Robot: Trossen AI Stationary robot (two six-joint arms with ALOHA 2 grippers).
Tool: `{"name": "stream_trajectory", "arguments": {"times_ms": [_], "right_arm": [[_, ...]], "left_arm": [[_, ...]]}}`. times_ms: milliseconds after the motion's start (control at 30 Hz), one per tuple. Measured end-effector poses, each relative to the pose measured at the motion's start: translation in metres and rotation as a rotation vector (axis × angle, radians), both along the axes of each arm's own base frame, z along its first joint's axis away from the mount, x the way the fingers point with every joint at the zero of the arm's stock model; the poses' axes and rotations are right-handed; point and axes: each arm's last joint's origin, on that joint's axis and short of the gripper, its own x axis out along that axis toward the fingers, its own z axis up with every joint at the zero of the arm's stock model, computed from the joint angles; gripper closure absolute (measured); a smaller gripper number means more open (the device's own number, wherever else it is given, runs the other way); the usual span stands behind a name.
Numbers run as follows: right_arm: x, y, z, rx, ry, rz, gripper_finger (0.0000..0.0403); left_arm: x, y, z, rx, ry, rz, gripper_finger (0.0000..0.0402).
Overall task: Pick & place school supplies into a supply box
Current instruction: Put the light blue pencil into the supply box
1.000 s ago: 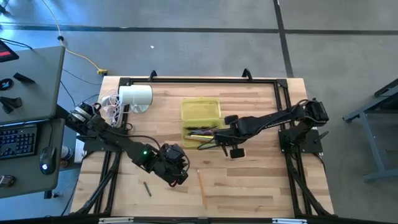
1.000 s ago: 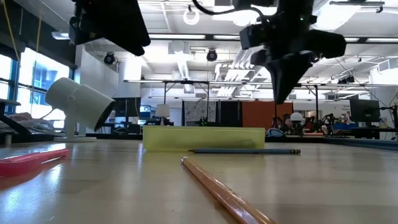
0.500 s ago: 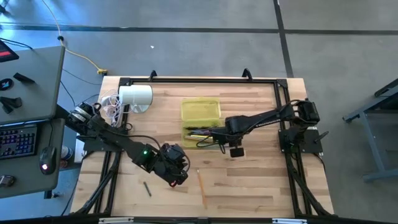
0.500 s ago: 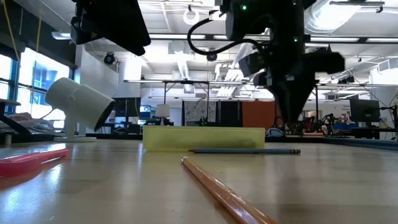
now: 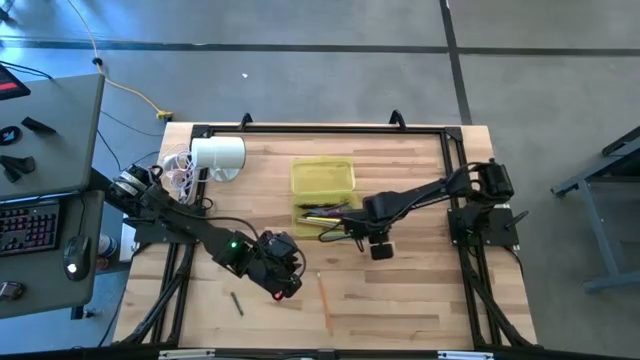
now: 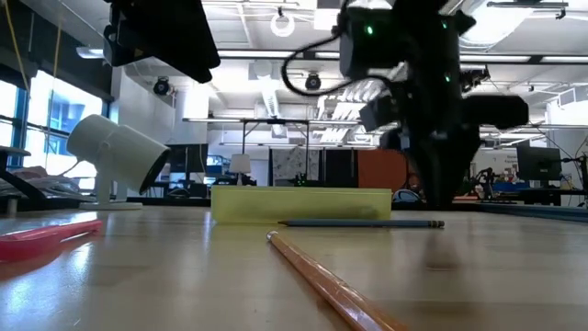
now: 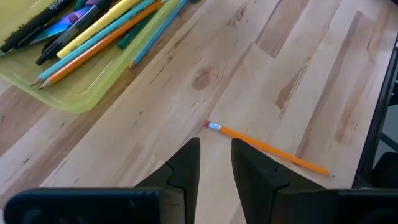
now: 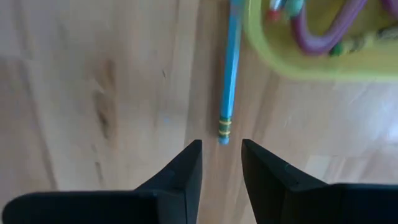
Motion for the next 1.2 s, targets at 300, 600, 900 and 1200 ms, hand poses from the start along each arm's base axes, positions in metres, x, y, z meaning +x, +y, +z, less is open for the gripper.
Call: {"name": "stream_trajectory", "arguments": {"times_ms": [300, 600, 900, 1200], "right_arm": [[-0.009, -0.011, -0.024, -0.001, -0.019, -0.025, 0.0306], [-0.007, -0.015, -0.025, 0.036, -0.052, -0.035, 0.0306], [-0.006, -0.015, -0.025, 0.050, -0.061, -0.025, 0.0327], [-0.005, -0.015, -0.025, 0.057, -0.074, -0.097, 0.0395]], "left_arm": [[0.000, 0.000, 0.000, -0.001, -0.001, 0.000, 0.0275], [0.000, 0.000, 0.000, 0.000, -0.003, 0.001, 0.0275], [0.000, 0.000, 0.000, 0.001, -0.002, 0.001, 0.0275], [0.000, 0.000, 0.000, 0.002, -0.002, 0.002, 0.0275]]}}
